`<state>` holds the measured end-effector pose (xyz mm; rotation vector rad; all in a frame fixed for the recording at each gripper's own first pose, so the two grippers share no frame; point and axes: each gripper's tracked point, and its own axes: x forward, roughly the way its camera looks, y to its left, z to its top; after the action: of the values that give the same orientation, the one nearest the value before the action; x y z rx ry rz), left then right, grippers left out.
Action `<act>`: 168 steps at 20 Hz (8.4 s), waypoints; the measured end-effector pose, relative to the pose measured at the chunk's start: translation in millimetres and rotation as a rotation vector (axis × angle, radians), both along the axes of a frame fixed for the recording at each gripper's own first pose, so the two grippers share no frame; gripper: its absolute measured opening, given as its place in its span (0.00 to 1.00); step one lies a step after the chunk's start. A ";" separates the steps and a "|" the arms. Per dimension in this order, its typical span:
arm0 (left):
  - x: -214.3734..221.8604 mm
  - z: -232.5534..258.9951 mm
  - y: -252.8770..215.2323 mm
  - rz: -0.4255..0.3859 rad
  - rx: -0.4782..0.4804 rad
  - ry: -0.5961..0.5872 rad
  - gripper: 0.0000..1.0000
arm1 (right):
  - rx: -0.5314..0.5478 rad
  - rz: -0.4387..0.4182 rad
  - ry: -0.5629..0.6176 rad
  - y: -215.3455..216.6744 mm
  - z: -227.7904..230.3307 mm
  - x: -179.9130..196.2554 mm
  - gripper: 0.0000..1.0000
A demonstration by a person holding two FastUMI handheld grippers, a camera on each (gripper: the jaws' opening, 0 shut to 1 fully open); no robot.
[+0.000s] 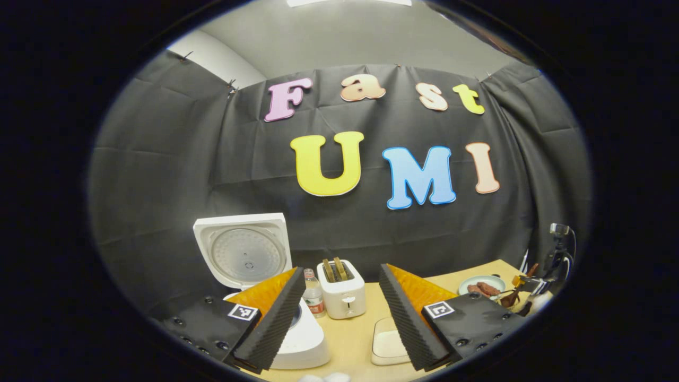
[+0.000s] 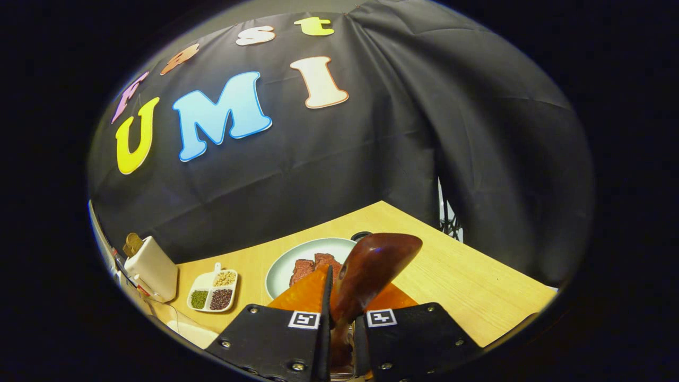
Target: Close the left gripper, press the button to open the rice cooker; take a wooden spoon from the chopstick holder with the right hand, scoop a spoonful of rice and pour it into the rice cooker, then put the wooden spoon back into the chopstick holder.
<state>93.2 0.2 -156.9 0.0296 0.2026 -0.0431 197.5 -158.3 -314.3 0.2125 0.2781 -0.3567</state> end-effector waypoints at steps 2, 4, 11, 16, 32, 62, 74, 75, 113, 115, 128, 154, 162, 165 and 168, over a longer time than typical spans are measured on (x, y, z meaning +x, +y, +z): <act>-0.7 -0.2 3.5 0.000 0.000 -0.003 0.99 | 0.000 0.007 -0.004 4.0 3.2 -2.7 0.18; -3.1 -1.4 10.7 0.004 0.003 -0.004 0.99 | -0.006 0.012 -0.012 5.7 9.5 -4.2 0.17; -7.3 -5.8 47.9 0.031 0.007 -0.020 0.99 | -0.171 0.057 -0.088 35.4 106.7 -12.7 0.17; -16.4 -10.0 76.0 0.035 0.038 -0.040 0.99 | -0.230 0.130 -0.202 104.6 208.5 -13.8 0.17; -40.4 -27.1 108.3 0.069 0.077 -0.023 0.99 | -0.353 0.407 -0.012 305.1 55.5 -3.5 0.17; -45.5 -43.5 140.3 0.122 0.108 0.023 0.99 | 0.395 0.397 0.112 338.6 -39.9 -10.2 0.18; -36.0 -28.2 140.9 0.118 0.112 0.000 0.97 | 0.811 0.354 -0.008 294.9 -9.4 -10.0 0.18; -36.5 -27.6 140.6 0.117 0.110 0.002 0.98 | 0.836 0.349 -0.028 289.5 -2.6 -10.4 0.18; -108.0 -58.8 241.4 0.311 0.088 0.045 0.99 | 0.963 0.608 -0.008 618.8 127.7 14.8 0.17; -110.8 -55.9 246.8 0.328 0.096 0.044 0.99 | 0.879 0.615 -0.009 629.0 112.0 18.1 0.17; -137.4 -69.9 267.4 0.387 0.130 0.089 0.99 | 0.040 0.777 -0.183 645.0 107.9 18.7 0.17; -141.7 -54.3 258.6 0.364 0.141 0.091 0.99 | -0.122 1.012 -0.267 682.5 142.1 -14.1 0.17; -134.9 -39.7 247.9 0.328 0.139 0.079 0.95 | 0.454 0.745 -0.194 593.5 176.9 26.2 0.17; -127.5 -40.1 233.9 0.294 0.128 0.077 0.99 | 0.456 0.687 -0.231 553.1 187.2 35.4 0.17; -119.2 -37.1 209.1 0.244 0.109 0.068 0.96 | 0.425 0.609 -0.262 496.3 195.7 36.9 0.17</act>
<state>-26.0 209.3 -194.0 0.1118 0.2752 0.2099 234.4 338.1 -118.5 0.5696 0.1447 0.3396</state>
